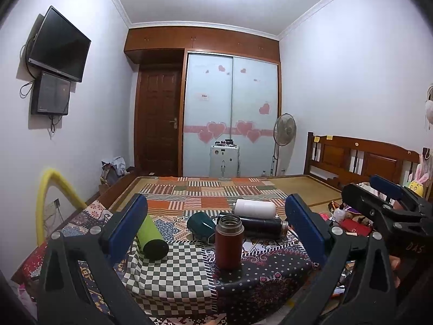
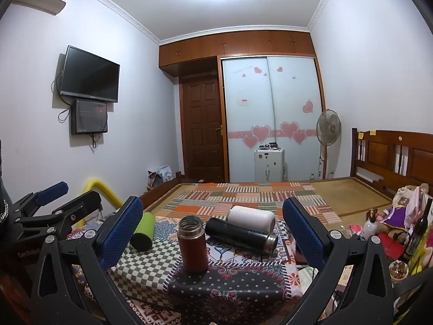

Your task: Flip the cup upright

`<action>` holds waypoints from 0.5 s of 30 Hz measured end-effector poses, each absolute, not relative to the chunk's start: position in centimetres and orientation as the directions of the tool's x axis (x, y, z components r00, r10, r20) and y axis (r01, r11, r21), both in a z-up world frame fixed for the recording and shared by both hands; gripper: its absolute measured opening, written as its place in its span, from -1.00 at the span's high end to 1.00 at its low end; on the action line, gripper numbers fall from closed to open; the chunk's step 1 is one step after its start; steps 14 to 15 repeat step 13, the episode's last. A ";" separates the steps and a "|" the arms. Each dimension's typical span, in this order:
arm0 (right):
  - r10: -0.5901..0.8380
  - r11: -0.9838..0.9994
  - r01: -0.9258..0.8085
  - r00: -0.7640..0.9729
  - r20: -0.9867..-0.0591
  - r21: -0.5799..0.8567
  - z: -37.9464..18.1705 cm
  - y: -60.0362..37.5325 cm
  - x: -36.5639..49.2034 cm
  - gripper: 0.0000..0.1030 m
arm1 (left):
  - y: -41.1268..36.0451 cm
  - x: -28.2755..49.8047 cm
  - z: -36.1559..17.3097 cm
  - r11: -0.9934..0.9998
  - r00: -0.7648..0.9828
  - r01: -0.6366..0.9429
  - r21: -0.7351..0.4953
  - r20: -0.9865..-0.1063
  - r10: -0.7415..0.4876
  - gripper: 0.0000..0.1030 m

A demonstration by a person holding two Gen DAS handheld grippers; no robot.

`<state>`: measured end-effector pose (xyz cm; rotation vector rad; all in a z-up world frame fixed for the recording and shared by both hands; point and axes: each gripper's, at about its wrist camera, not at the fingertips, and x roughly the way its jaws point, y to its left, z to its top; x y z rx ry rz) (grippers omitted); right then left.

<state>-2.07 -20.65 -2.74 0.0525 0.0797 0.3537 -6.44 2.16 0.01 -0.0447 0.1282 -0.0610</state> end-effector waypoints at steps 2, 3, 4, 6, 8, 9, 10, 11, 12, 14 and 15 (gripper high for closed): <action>0.348 0.937 -0.344 0.935 -0.070 0.064 -2.7 -20.7 -2.1 -1.00 | 2.2 -6.4 0.0 0.997 0.990 0.060 -0.046 -0.129 -0.066 -1.00; 0.347 0.937 -0.343 0.935 -0.070 0.063 -2.7 -20.7 -2.1 -1.00 | 2.2 -6.4 0.0 0.997 0.989 0.062 -0.045 -0.131 -0.067 -1.00; 0.347 0.937 -0.343 0.935 -0.071 0.063 -2.7 -20.8 -2.1 -1.00 | 2.1 -6.4 0.0 0.997 0.989 0.063 -0.044 -0.132 -0.068 -1.00; 0.348 0.937 -0.344 0.935 -0.072 0.064 -2.7 -20.7 -2.1 -1.00 | 2.0 -6.4 0.0 0.997 0.988 0.067 -0.044 -0.137 -0.073 -1.00; 0.348 0.937 -0.344 0.935 -0.072 0.063 -2.7 -20.7 -2.1 -1.00 | 1.9 -6.3 -0.1 0.997 0.987 0.070 -0.045 -0.139 -0.076 -1.00; 0.348 0.937 -0.344 0.935 -0.072 0.063 -2.7 -20.8 -2.1 -1.00 | 1.9 -6.3 0.0 0.996 0.987 0.072 -0.047 -0.141 -0.078 -1.00; 0.348 0.937 -0.344 0.935 -0.071 0.063 -2.7 -20.8 -2.1 -1.00 | 1.9 -6.3 -0.1 0.996 0.987 0.074 -0.048 -0.142 -0.080 -1.00; 0.348 0.937 -0.344 0.935 -0.070 0.062 -2.7 -20.8 -2.1 -1.00 | 1.8 -6.3 -0.1 0.996 0.986 0.077 -0.049 -0.143 -0.083 -1.00; 0.346 0.937 -0.343 0.935 -0.070 0.062 -2.7 -20.8 -2.1 -1.00 | 1.8 -6.3 0.0 0.996 0.986 0.077 -0.049 -0.144 -0.083 -1.00; 0.345 0.938 -0.341 0.936 -0.069 0.061 -2.7 -20.8 -2.0 -1.00 | 1.8 -6.3 0.0 0.996 0.986 0.077 -0.049 -0.144 -0.083 -1.00; 0.345 0.938 -0.341 0.936 -0.069 0.061 -2.7 -20.8 -2.0 -1.00 | 1.8 -6.3 0.0 0.996 0.986 0.077 -0.049 -0.144 -0.083 -1.00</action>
